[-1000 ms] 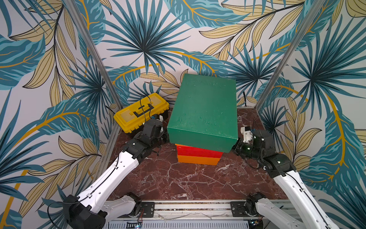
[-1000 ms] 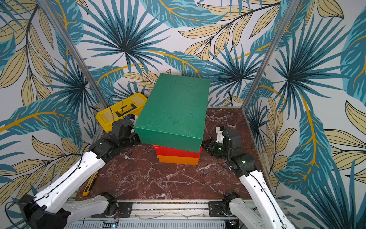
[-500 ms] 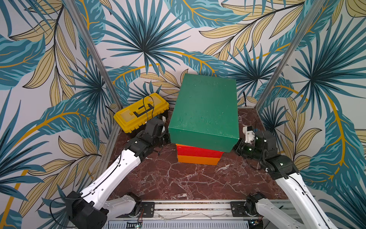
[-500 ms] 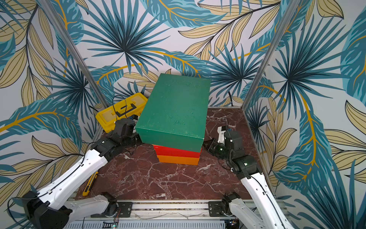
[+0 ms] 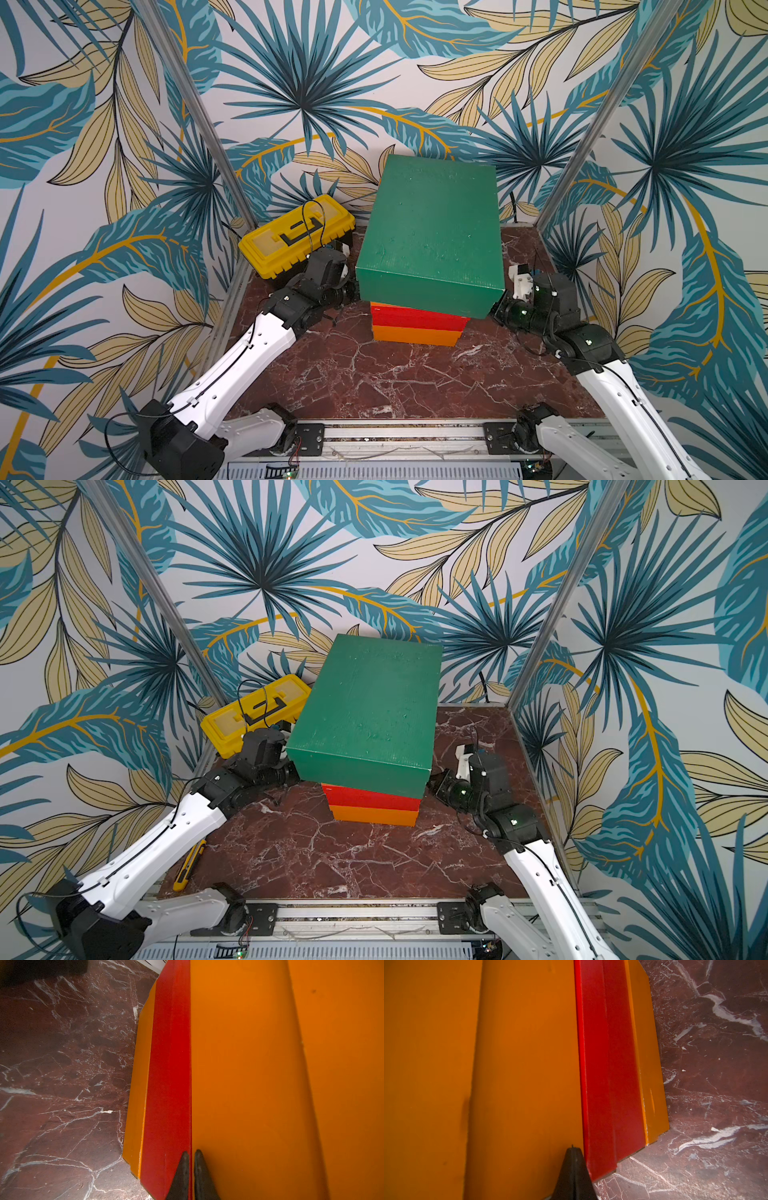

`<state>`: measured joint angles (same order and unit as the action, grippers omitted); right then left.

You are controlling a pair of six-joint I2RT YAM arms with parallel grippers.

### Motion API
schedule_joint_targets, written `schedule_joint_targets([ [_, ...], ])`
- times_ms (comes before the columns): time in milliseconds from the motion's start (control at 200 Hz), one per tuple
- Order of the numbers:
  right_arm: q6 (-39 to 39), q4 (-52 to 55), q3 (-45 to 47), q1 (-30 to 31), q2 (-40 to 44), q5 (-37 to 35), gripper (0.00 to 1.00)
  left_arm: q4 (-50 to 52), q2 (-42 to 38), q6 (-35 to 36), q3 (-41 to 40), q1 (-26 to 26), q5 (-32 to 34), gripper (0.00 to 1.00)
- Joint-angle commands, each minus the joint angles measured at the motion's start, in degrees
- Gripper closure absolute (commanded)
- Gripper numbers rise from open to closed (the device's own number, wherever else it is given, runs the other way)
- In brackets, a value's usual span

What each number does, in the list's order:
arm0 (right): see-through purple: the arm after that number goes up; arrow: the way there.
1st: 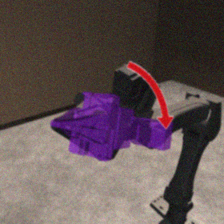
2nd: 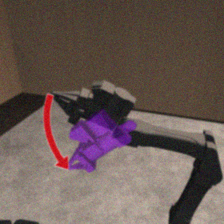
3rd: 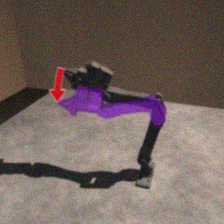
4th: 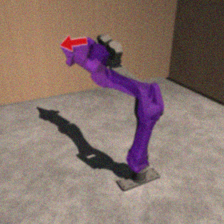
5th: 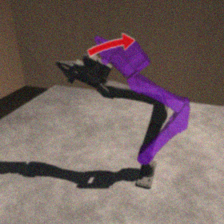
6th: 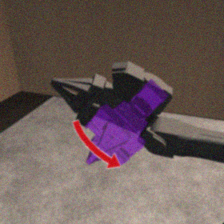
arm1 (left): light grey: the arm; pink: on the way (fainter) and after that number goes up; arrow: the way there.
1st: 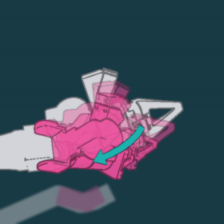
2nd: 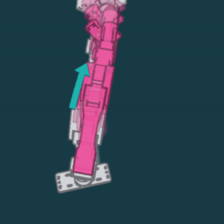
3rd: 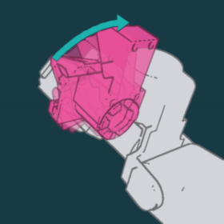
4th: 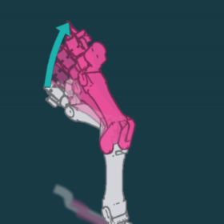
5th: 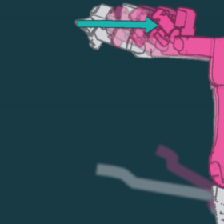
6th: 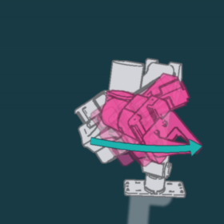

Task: Stack the shoeboxes
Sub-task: Adjust the shoebox.

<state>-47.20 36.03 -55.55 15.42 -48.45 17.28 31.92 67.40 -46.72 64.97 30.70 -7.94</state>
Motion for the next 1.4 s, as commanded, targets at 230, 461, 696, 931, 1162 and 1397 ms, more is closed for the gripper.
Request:
schedule_joint_targets([
  [230, 7.40, 10.90, -9.37, -0.83, 0.81, -6.99, 0.97, 4.09, -9.11, 3.18, 0.16, -1.68, 8.02, 0.90],
  [461, 10.22, 13.19, -19.57, -0.83, -0.86, -7.96, 0.97, 5.72, -10.55, 5.29, 8.33, -3.26, 6.54, 0.89],
  [696, 8.32, 7.67, -26.29, -0.83, -7.07, 1.40, 0.97, 5.53, -5.10, 4.55, 18.07, -3.10, 1.54, 0.90],
  [931, 6.90, 3.81, -31.11, -0.86, -12.25, 5.31, 0.97, 2.97, 1.08, 3.96, 24.33, -1.10, -2.39, 0.90],
  [1162, 7.74, 3.26, -33.98, -0.83, -15.37, 4.62, 0.97, 1.60, 5.70, 4.55, 28.62, -0.71, -2.83, 0.90],
  [1397, 7.93, 1.68, -35.65, -0.83, -17.86, 3.40, 0.97, 1.12, 10.31, 6.54, 32.17, -1.80, -2.18, 0.89],
])
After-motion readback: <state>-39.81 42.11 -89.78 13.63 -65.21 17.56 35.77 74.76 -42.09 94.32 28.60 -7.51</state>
